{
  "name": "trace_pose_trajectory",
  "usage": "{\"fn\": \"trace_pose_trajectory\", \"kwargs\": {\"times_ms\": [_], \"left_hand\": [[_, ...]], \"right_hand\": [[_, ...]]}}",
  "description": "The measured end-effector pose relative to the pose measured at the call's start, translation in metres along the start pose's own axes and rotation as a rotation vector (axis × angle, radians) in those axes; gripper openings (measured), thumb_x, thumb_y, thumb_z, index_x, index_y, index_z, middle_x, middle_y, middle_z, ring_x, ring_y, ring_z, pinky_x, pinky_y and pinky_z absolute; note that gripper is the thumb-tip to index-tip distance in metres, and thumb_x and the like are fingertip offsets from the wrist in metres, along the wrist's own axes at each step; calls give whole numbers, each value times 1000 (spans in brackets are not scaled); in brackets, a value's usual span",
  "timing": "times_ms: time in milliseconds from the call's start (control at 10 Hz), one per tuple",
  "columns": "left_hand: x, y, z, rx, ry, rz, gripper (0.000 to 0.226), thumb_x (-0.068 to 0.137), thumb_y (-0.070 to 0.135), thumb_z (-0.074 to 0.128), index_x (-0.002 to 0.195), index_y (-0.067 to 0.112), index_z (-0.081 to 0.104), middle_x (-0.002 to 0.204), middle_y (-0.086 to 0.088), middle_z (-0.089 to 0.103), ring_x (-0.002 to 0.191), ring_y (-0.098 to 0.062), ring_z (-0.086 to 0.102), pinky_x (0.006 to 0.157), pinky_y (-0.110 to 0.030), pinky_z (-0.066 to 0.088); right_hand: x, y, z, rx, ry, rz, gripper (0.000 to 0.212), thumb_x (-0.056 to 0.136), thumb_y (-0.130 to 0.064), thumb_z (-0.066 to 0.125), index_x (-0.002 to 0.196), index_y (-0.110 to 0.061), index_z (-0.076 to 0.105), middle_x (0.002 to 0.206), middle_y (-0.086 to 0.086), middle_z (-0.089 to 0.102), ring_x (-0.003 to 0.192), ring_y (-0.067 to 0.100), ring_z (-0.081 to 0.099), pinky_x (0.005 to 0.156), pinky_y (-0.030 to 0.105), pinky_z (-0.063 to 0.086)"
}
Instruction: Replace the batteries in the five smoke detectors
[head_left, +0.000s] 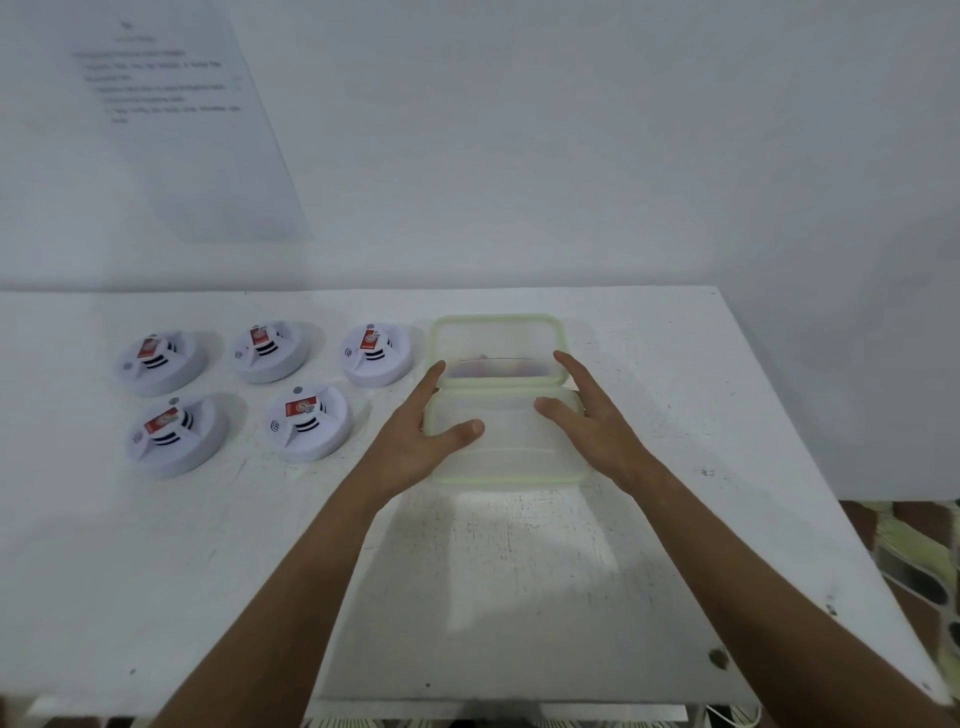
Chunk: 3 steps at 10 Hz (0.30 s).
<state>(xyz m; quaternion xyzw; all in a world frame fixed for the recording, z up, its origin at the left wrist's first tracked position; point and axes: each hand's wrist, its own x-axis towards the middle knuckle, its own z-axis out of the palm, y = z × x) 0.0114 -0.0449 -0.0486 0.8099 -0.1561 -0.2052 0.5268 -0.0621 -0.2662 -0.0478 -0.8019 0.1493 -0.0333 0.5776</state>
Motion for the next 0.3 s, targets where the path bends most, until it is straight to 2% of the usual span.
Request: {"fn": "trace_pose_trajectory", "kwargs": {"times_ms": [100, 200, 300], "left_hand": [[-1, 0, 1, -7, -3, -15, 85, 76, 56, 71, 145, 52, 22, 145, 14, 38, 133, -8, 40, 110, -36, 38], [-3, 5, -1, 33, 2, -24, 86, 73, 61, 71, 144, 53, 23, 148, 13, 37, 136, -9, 37, 110, -35, 37], [-6, 13, -2, 83, 30, -35, 84, 77, 59, 69, 146, 49, 24, 152, 10, 35, 137, -12, 36, 107, -31, 36]], "right_hand": [[1, 2, 0, -17, 15, -10, 61, 95, -37, 62, 148, -41, 33, 146, -3, 46, 119, 19, 57, 96, 35, 53], [2, -2, -1, -89, 11, -32, 63, 94, -38, 63, 149, -36, 33, 148, -2, 44, 124, 19, 52, 101, 36, 49], [2, -4, -6, -235, 37, -63, 68, 93, -39, 64, 152, -29, 31, 155, -1, 34, 137, 16, 38, 113, 38, 36]]}}
